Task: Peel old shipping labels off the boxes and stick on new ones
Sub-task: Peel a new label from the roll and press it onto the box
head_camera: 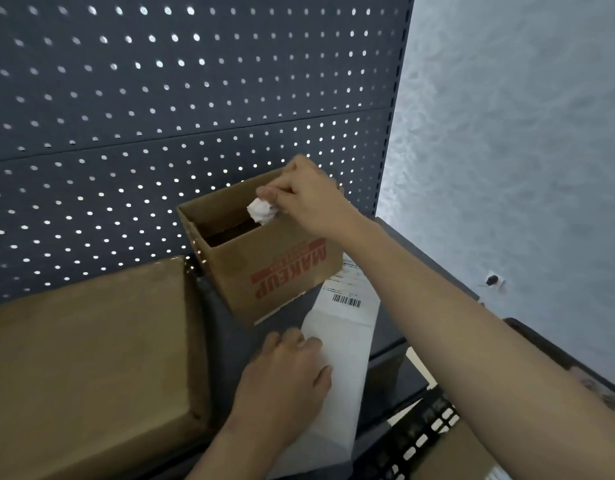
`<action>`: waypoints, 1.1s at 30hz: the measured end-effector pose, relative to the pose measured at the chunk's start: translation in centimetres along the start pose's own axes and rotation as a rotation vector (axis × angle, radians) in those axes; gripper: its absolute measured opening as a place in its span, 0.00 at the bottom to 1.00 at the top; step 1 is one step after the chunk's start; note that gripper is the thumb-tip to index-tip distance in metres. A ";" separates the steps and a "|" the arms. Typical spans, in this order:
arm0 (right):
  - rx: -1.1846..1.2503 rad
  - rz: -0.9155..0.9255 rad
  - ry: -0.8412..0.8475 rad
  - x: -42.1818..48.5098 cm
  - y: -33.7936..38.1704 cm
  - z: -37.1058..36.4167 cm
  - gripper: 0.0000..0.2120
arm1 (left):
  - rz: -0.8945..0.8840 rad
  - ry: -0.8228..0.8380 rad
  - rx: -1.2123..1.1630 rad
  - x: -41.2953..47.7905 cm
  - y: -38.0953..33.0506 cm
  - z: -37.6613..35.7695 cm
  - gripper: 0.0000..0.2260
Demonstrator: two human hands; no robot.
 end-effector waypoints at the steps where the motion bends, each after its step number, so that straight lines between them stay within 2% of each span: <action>1: -0.010 0.003 0.014 0.0 -0.2 -0.1 0.19 | 0.003 0.032 -0.005 0.1 -0.1 -0.4 0.16; 2: -0.029 0.007 0.030 0.1 -0.4 -0.2 0.20 | -0.004 0.067 -0.010 0.2 -0.2 -0.7 0.22; 4: -0.041 0.019 0.047 0.0 -0.7 -0.4 0.15 | -0.014 0.117 -0.014 0.2 -0.4 -1.2 0.29; 5: -0.026 0.043 0.040 -0.1 -0.9 -0.5 0.12 | -0.012 0.127 -0.018 0.1 -0.4 -1.3 0.30; 7: 0.059 0.076 -0.030 -0.3 -1.1 -0.3 0.14 | -0.001 0.118 -0.054 0.0 -0.4 -1.7 0.32; 10: 0.138 0.107 -0.124 -0.5 -1.2 0.0 0.10 | 0.035 0.074 -0.143 0.0 -0.1 -2.3 0.34; 13: 0.069 0.119 -0.134 -0.4 -1.5 -0.1 0.15 | 0.037 -0.004 -0.194 0.1 0.3 -2.7 0.32; 16: -0.019 0.090 -0.112 -0.3 -1.5 -0.2 0.16 | 0.046 -0.060 -0.241 0.0 0.6 -2.9 0.29; 20: -0.071 0.088 -0.185 -0.2 -1.9 -0.2 0.04 | 0.059 -0.156 -0.300 -0.1 1.0 -2.4 0.24; 25: -0.144 0.115 -0.319 -0.6 -1.7 -0.1 0.02 | 0.036 -0.232 -0.508 -0.5 1.2 -2.1 0.22; 31: -0.125 0.052 -0.329 -0.5 -1.2 0.1 0.09 | 0.059 -0.197 -0.722 -1.5 1.2 -1.6 0.30; 33: -0.094 0.037 -0.324 -0.7 -1.0 0.1 0.08 | 0.081 -0.183 -0.787 -2.0 1.2 -1.7 0.33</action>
Point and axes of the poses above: each hand's wrist, its own x-axis towards the middle knuckle, its own z-axis out of the back of the hand, y = z × x, the point moved 1 cm from there along x, towards the middle knuckle, and after that the axes turned 15 degrees about x, right-handed, at the moved point
